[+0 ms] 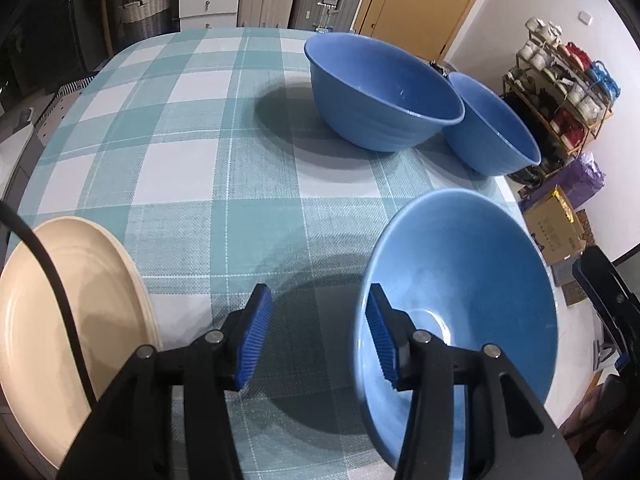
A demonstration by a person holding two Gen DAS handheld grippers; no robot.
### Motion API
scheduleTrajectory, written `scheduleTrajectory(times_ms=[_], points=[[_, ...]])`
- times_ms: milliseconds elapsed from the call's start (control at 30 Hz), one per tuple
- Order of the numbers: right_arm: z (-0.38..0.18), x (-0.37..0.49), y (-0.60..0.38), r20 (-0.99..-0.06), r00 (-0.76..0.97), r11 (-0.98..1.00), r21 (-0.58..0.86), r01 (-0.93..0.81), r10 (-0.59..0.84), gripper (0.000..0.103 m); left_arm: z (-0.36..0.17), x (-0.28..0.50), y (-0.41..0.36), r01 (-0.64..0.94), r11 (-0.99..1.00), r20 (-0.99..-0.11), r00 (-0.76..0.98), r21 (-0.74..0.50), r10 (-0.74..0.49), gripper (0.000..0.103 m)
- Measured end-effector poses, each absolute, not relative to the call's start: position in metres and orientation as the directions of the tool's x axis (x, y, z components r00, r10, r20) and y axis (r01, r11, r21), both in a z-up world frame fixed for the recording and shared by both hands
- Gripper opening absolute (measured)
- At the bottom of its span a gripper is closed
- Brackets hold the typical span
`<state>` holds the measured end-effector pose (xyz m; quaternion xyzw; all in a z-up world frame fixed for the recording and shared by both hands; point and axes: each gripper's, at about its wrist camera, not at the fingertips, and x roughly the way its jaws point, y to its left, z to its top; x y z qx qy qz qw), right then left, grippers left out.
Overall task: Organize plates and bowls
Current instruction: 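Lift the blue bowl with both grippers and lower it back down, then open both grippers and back them away from the large blue bowl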
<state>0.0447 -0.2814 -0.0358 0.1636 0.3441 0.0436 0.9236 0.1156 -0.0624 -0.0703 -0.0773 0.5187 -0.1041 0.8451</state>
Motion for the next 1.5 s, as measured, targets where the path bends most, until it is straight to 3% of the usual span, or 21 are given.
scheduleTrajectory(times_ms=[167, 400, 667, 767, 833, 900, 1067, 1400, 1500], points=[[-0.019, 0.034, -0.27, -0.548, 0.819, 0.964, 0.266, -0.023, 0.171, 0.085, -0.055, 0.108, -0.061, 0.11, 0.966, -0.824, 0.504, -0.236, -0.259, 0.048], [0.002, 0.01, -0.249, -0.411, 0.905, 0.99, 0.125, -0.069, 0.114, 0.1, -0.018, 0.088, -0.057, 0.155, 0.962, -0.717, 0.642, -0.226, -0.272, 0.049], [0.017, -0.017, -0.224, -0.282, 0.953, 0.993, -0.009, -0.119, 0.111, 0.102, 0.019, 0.063, -0.055, 0.185, 0.97, -0.553, 0.797, -0.155, -0.241, 0.051], [0.018, -0.023, -0.216, -0.264, 0.96, 0.991, -0.059, -0.116, 0.097, 0.102, 0.026, 0.058, -0.053, 0.182, 0.972, -0.517, 0.823, -0.151, -0.235, 0.064], [0.019, -0.027, -0.215, -0.252, 0.963, 0.991, -0.068, -0.116, 0.096, 0.102, 0.029, 0.053, -0.048, 0.161, 0.973, -0.485, 0.846, -0.165, -0.222, 0.089], [0.021, -0.029, -0.216, -0.246, 0.964, 0.992, -0.06, -0.115, 0.097, 0.102, 0.035, 0.046, -0.04, 0.142, 0.971, -0.429, 0.878, -0.19, -0.213, 0.094], [0.022, -0.03, -0.217, -0.25, 0.964, 0.993, -0.039, -0.108, 0.095, 0.102, 0.038, 0.04, -0.03, 0.115, 0.969, -0.382, 0.904, -0.218, -0.193, 0.102], [0.025, -0.028, -0.223, -0.255, 0.964, 0.996, -0.021, -0.089, 0.081, 0.102, 0.034, 0.039, -0.021, 0.064, 0.966, -0.386, 0.909, -0.251, -0.161, 0.103], [0.029, -0.036, -0.226, -0.204, 0.974, 0.995, 0.007, -0.104, 0.103, 0.102, 0.035, 0.036, -0.023, 0.009, 0.979, -0.385, 0.919, -0.202, -0.088, 0.103]])
